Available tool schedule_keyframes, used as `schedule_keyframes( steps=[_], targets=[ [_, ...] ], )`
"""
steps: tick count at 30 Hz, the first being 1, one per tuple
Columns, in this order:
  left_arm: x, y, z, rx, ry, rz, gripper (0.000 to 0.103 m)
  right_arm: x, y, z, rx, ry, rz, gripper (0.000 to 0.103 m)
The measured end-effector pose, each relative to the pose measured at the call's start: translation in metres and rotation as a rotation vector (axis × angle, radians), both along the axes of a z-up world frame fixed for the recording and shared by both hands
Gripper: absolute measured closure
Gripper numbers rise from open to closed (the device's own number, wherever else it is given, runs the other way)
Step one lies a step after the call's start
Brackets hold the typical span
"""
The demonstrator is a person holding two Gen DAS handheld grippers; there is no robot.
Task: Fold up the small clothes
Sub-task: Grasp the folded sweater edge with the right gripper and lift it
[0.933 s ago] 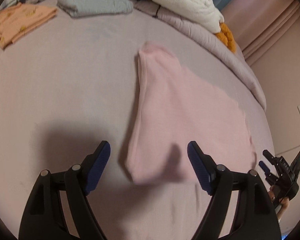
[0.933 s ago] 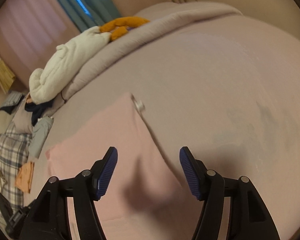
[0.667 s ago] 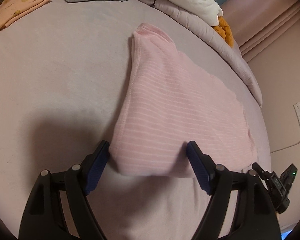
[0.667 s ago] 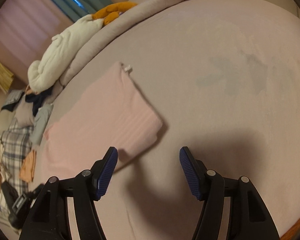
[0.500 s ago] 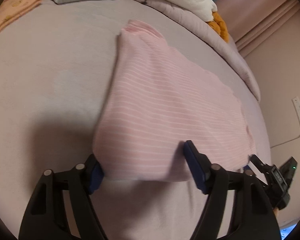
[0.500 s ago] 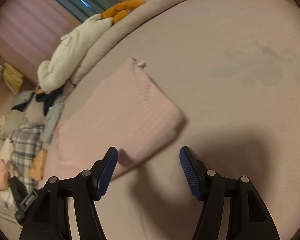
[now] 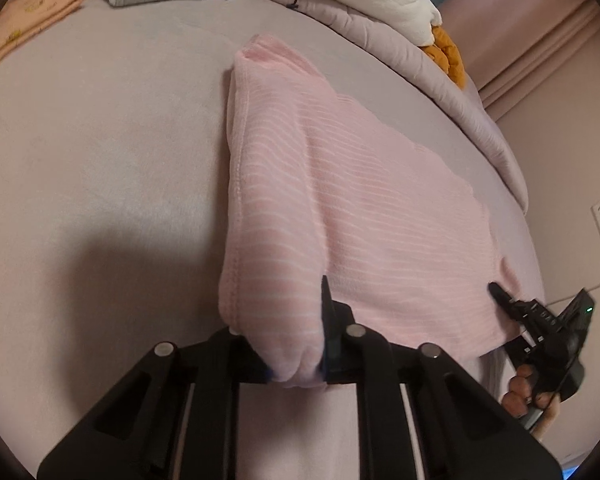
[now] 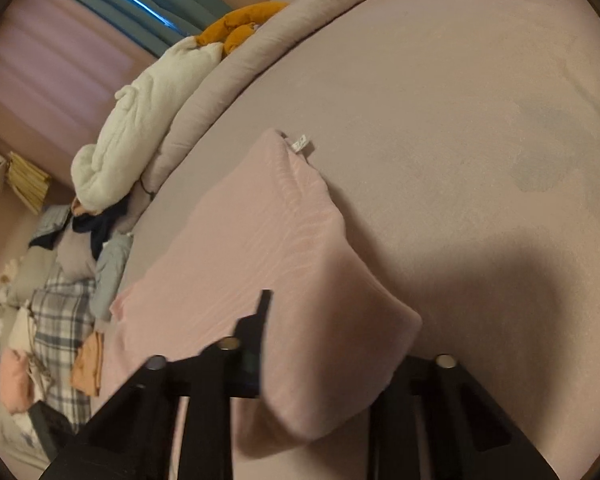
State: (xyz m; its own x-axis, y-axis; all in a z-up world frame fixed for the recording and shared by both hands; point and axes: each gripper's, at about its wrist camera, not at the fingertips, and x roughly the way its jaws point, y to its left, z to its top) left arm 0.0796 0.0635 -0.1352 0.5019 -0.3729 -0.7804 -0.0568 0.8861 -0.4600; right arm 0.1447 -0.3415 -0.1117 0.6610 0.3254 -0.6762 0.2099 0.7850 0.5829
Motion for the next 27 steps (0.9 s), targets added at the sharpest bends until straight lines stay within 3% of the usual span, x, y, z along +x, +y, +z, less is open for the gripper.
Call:
schedule_keyframes(
  steps=[3, 9, 18, 21, 27],
  targets=[
    [-0.011, -0.001, 0.006, -0.015, 0.001, -0.021, 0.090, -0.013, -0.003, 0.011, 0.022, -0.047, -0.002, 0.087],
    [-0.052, -0.010, 0.016, -0.007, 0.013, -0.098, 0.090, -0.046, -0.006, 0.035, -0.030, -0.080, 0.015, 0.087],
    [-0.093, -0.014, 0.013, 0.021, 0.051, -0.139, 0.086, -0.094, -0.015, 0.046, -0.063, -0.065, 0.011, 0.088],
    [-0.093, -0.015, 0.009, 0.054, 0.059, -0.133, 0.081, -0.093, -0.011, 0.045, -0.087, -0.053, 0.006, 0.088],
    [-0.091, -0.014, 0.020, 0.041, 0.039, -0.123, 0.077, -0.079, 0.005, 0.054, -0.186, -0.042, -0.015, 0.088]
  ],
)
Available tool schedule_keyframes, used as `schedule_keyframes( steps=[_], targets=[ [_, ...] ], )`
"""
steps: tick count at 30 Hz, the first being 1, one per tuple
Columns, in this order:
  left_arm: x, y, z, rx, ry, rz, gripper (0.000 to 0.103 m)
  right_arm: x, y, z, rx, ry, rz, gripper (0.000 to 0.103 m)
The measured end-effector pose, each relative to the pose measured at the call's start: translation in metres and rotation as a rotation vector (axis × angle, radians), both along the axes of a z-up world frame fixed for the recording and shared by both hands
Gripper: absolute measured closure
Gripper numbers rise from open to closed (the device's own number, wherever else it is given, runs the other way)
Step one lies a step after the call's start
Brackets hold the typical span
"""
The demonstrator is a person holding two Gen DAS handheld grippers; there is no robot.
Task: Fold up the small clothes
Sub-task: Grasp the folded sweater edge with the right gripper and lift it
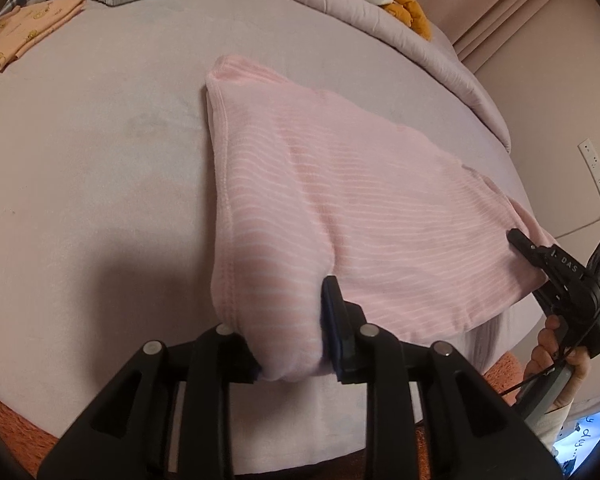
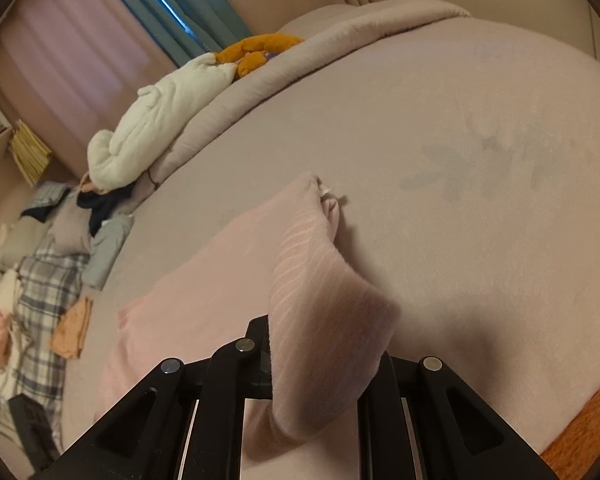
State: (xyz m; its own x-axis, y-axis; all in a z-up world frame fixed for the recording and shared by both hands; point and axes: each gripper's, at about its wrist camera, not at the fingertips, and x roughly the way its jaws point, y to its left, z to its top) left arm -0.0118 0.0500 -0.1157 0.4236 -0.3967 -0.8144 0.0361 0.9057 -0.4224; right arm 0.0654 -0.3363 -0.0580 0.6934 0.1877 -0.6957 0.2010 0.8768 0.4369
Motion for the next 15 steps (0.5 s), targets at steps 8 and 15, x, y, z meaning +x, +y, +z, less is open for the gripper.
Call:
schedule_keyframes(
  steps=[8, 15],
  targets=[
    [-0.013, 0.021, 0.027, 0.013, -0.065, 0.017, 0.068, 0.003, 0.044, 0.036, -0.088, -0.134, 0.147, 0.088],
    [-0.031, 0.051, 0.051, 0.044, -0.159, 0.089, 0.062, 0.007, 0.108, 0.022, -0.120, -0.122, 0.353, 0.088]
  ],
)
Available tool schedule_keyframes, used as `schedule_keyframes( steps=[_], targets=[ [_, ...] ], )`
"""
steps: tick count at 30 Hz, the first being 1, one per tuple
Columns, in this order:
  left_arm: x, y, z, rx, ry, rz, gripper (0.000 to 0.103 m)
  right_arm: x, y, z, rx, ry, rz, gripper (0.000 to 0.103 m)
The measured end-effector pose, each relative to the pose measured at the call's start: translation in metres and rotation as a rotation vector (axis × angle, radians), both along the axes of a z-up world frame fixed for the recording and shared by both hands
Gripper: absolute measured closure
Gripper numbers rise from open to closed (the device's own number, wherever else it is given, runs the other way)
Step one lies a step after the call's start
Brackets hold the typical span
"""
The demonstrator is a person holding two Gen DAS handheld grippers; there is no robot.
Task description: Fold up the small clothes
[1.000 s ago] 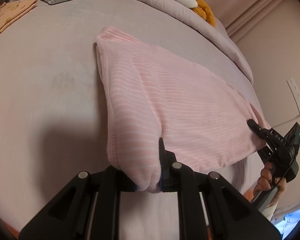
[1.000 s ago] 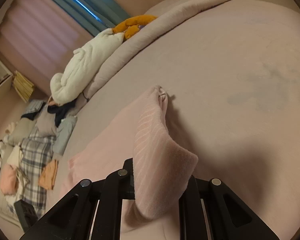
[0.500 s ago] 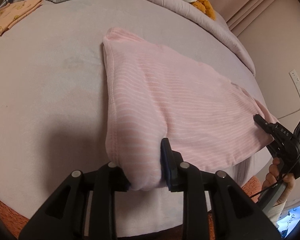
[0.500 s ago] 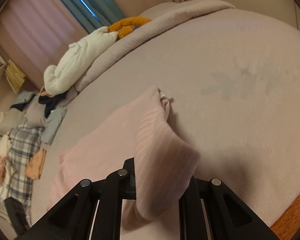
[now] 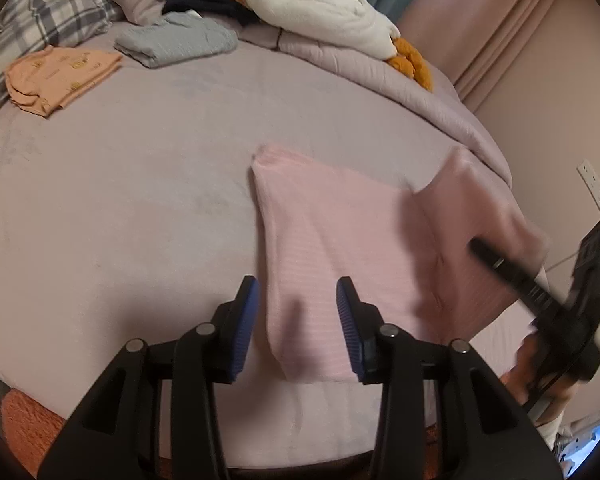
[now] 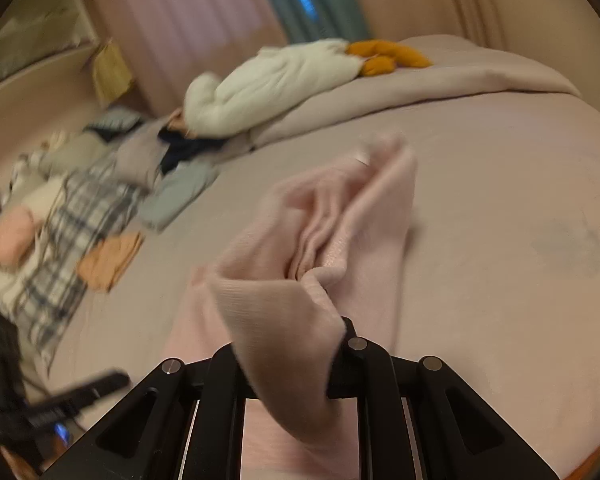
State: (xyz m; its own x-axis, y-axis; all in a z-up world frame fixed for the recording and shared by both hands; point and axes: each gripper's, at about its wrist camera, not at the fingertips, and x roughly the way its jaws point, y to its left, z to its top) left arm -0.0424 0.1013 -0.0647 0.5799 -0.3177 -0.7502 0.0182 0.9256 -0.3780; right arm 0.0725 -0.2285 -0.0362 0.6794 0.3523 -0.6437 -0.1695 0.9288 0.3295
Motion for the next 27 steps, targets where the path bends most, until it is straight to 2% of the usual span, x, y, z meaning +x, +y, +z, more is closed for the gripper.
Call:
schedule_keyframes(
  steps=[3, 7, 10, 13, 15, 16, 17, 18, 21, 24, 27],
  targets=[
    [0.001, 0.004, 0.000, 0.006, -0.001, 0.009, 0.062, 0.001, 0.019, -0.017, -0.028, 0.042, 0.063, 0.088],
    [0.006, 0.000, -0.005, -0.004, 0.024, 0.011, 0.062, 0.005, 0.032, -0.044, -0.050, 0.144, 0.111, 0.088],
    [0.007, -0.002, -0.005, -0.017, 0.033, -0.005, 0.062, 0.001, 0.033, -0.055, -0.082, 0.162, 0.128, 0.088],
    [0.010, -0.007, 0.000, -0.013, 0.026, -0.027, 0.061, -0.004, 0.030, -0.049, -0.087, 0.148, 0.132, 0.086],
    [0.013, -0.010, 0.006, -0.022, 0.012, -0.044, 0.052, -0.006, 0.026, -0.043, -0.080, 0.163, 0.150, 0.080],
    [0.015, -0.012, 0.009, -0.033, 0.001, -0.054, 0.041, -0.007, 0.023, -0.040, -0.066, 0.175, 0.160, 0.076],
    [0.017, -0.013, 0.013, -0.043, -0.010, -0.066, 0.033, -0.008, 0.019, -0.038, -0.044, 0.182, 0.170, 0.068],
    [0.020, -0.016, 0.018, -0.057, -0.024, -0.090, 0.030, -0.012, 0.012, -0.034, -0.011, 0.186, 0.183, 0.056],
    [0.031, -0.025, 0.024, -0.085, -0.036, -0.131, 0.028, -0.025, -0.001, -0.024, 0.030, 0.173, 0.179, 0.039],
    [0.051, -0.040, 0.021, -0.145, -0.012, -0.205, 0.027, -0.038, -0.019, -0.016, 0.029, 0.159, 0.160, 0.038],
    [0.069, -0.055, 0.013, -0.208, 0.024, -0.265, 0.026, -0.043, -0.036, -0.015, 0.024, 0.157, 0.085, 0.034]
  ],
)
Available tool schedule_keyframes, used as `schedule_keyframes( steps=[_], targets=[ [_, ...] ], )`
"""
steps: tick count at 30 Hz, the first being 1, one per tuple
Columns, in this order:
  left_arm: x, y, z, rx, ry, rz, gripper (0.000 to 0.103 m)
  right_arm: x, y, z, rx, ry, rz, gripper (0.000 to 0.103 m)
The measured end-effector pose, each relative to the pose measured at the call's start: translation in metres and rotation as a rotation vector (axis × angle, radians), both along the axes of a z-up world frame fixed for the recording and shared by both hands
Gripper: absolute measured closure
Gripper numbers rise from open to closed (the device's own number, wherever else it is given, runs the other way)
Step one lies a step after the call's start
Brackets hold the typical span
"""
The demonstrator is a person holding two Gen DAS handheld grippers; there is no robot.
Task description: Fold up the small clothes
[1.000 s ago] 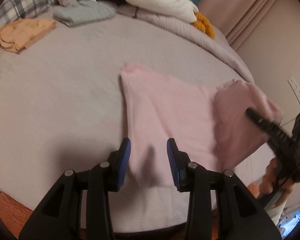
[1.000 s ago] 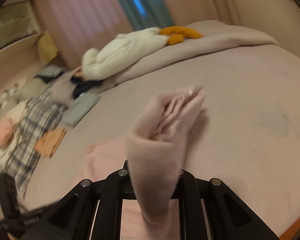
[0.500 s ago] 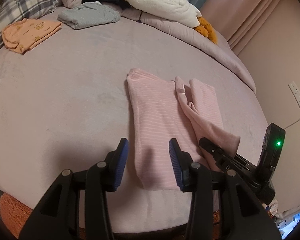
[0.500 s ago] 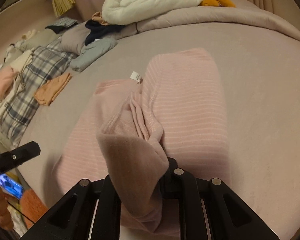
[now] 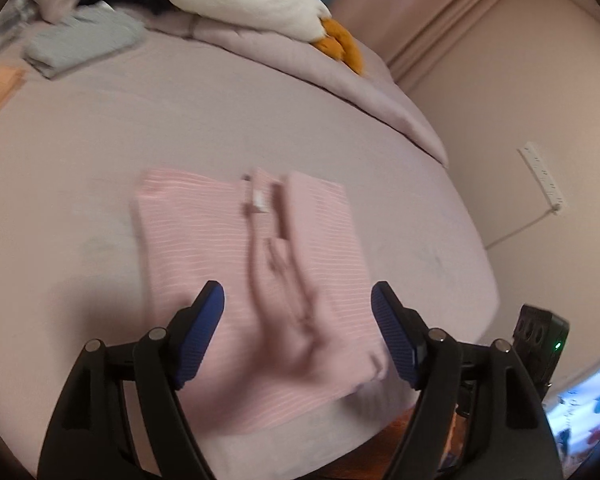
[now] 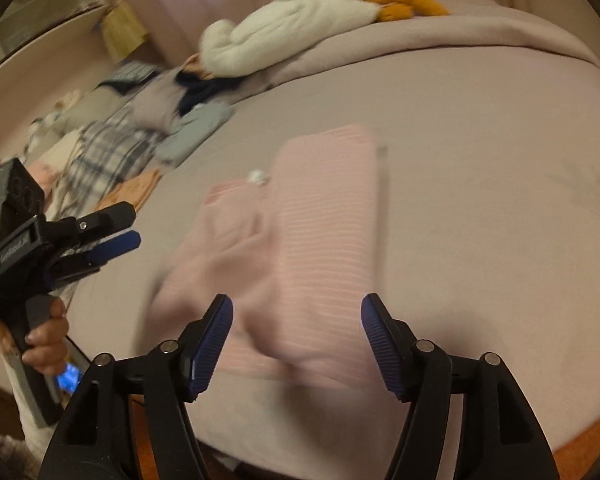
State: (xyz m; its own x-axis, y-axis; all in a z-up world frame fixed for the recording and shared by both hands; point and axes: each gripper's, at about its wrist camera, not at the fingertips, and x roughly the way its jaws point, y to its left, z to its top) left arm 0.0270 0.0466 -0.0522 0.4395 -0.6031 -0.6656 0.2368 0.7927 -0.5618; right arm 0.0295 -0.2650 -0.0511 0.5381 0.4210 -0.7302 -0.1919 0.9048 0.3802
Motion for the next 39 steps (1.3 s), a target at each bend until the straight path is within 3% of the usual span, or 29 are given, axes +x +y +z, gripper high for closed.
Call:
schedule_keyframes(
  steps=[3, 7, 15, 18, 19, 20, 23, 30, 39],
  targets=[
    [0.016, -0.016, -0.012, -0.004, 0.048, -0.039, 0.026, -0.002, -0.016, -0.004, 0.008, 0.011, -0.081, 0.034],
    [0.031, -0.041, -0.031, 0.092, 0.096, -0.069, 0.026, -0.002, -0.030, -0.012, -0.008, 0.033, -0.169, 0.034],
    [0.048, -0.070, -0.060, 0.072, 0.183, -0.154, 0.028, -0.005, -0.039, -0.019, 0.006, 0.063, -0.209, 0.034],
    [0.049, -0.074, -0.065, 0.102, 0.181, -0.145, 0.046, -0.006, -0.043, -0.023, 0.013, 0.079, -0.213, 0.034],
    [0.050, -0.075, -0.066, 0.114, 0.182, -0.135, 0.057, -0.006, -0.044, -0.024, 0.015, 0.082, -0.213, 0.034],
    [0.050, -0.076, -0.066, 0.124, 0.180, -0.122, 0.069, -0.008, -0.045, -0.025, 0.016, 0.086, -0.213, 0.034],
    [0.048, -0.072, -0.062, 0.100, 0.170, -0.084, 0.085, -0.006, -0.046, -0.027, 0.011, 0.099, -0.216, 0.034],
    [0.030, -0.070, -0.008, 0.175, 0.005, -0.067, 0.087, -0.004, -0.044, -0.029, 0.014, 0.120, -0.216, 0.034],
    [0.021, -0.037, 0.013, 0.215, -0.054, -0.035, 0.087, -0.001, -0.040, -0.027, 0.002, 0.110, -0.196, 0.034]
  ],
)
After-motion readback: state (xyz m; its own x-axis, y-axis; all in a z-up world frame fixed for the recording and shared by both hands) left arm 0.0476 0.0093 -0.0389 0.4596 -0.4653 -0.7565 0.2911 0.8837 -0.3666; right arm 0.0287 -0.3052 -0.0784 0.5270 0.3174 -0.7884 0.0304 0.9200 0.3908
